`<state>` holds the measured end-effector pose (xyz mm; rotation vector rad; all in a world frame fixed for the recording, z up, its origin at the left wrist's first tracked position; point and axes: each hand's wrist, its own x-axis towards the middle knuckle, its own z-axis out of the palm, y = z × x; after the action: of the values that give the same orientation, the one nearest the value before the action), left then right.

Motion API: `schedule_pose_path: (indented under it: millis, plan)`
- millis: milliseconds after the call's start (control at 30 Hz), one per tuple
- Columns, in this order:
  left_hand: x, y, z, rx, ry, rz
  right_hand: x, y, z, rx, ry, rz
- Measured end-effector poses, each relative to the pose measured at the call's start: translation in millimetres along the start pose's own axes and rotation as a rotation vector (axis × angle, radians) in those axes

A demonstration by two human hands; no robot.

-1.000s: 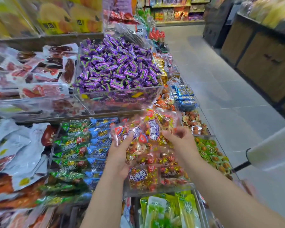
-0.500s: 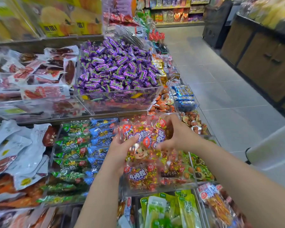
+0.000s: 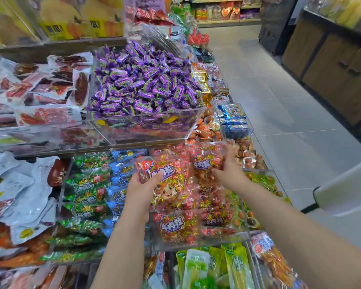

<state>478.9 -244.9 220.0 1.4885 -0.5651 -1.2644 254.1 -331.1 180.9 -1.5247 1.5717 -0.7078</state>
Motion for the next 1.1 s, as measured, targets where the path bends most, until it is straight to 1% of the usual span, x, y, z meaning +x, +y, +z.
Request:
schedule_pose_path:
  millis: [100,133,200,233,267,333,433,467,567,633,767,967,1100]
  plan:
    - [-1.3,1.8,1.3,0.006,-0.019,0.003,8.0,-0.6,8.5,-0.301,0.053,-0.143]
    - [-0.6,1.5,0.6,0.014,-0.019,-0.002,11.7,-1.0,6.9,-0.471,0.05,-0.209]
    - [0.7,0.5,-1.8,0.032,-0.02,-0.004,19.0,-5.4,2.1,-0.909,0.045,-0.332]
    - [0.7,0.7,-2.2,0.033,-0.019,-0.007,23.8,-8.2,0.1,-1.079,0.034,-0.367]
    - [1.2,0.8,-2.4,0.031,-0.016,-0.013,27.8,-11.7,-1.4,-1.183,0.017,-0.385]
    - [2.7,0.5,-2.7,0.035,-0.019,-0.014,34.1,-15.9,-1.1,-1.286,-0.009,-0.43]
    - [4.1,0.6,-2.3,0.068,-0.023,-0.01,42.4,-15.8,0.4,-1.339,0.058,-0.529]
    - [4.1,1.6,-2.0,0.075,-0.027,-0.013,45.1,-15.6,0.1,-1.336,0.075,-0.533]
    - [3.5,4.1,-1.6,0.075,-0.041,-0.033,51.5,-9.1,2.6,-1.378,-0.044,-0.403]
    - [5.0,3.6,-2.7,0.068,-0.047,-0.041,50.7,-2.6,8.7,-1.43,-0.067,-0.376]
    - [7.8,1.9,-4.6,0.064,-0.053,-0.055,43.5,8.8,23.3,-1.308,-0.106,-0.478]
    - [11.0,2.9,-4.0,0.068,-0.05,-0.064,60.4,6.6,31.8,-1.319,-0.029,-0.421]
    - [11.3,3.4,-2.6,0.076,-0.045,-0.078,55.8,5.6,27.9,-1.308,-0.052,-0.44]
